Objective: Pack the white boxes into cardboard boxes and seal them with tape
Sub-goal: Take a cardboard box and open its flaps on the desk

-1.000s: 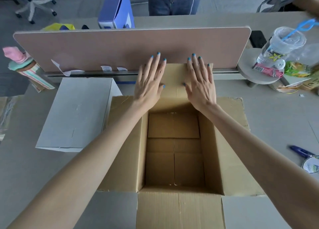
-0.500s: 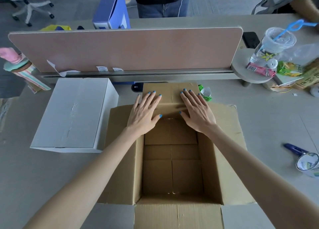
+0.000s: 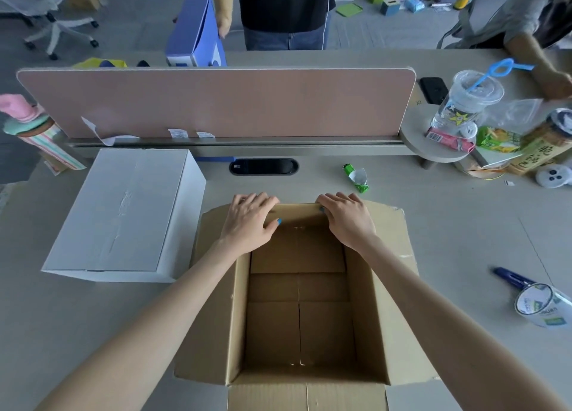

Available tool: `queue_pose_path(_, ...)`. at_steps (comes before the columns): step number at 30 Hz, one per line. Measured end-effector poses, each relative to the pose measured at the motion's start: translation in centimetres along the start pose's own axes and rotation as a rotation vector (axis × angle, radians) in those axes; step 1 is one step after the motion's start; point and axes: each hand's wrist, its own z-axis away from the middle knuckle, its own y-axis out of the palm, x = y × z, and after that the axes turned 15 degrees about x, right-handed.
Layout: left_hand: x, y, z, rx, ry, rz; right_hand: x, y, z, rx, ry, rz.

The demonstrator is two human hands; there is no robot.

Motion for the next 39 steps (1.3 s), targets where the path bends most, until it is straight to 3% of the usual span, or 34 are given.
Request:
queue_pose_path(9, -1.2, -2.5, 1.0, 0.139, -0.051, 0.05, 1.0, -1.5, 0.9, 0.189, 0.041, 0.024)
queue_pose_path(25, -2.3, -5.9, 15.6, 0.049, -0.211, 0.093, 12.9, -2.8, 9.0, 0.094, -0.084, 0.004)
queue_pose_path(39, 6.4, -7.1, 26.4, -0.043, -0.408, 0.095, 25.3, -1.5, 6.7, 0.124, -0.209, 0.023)
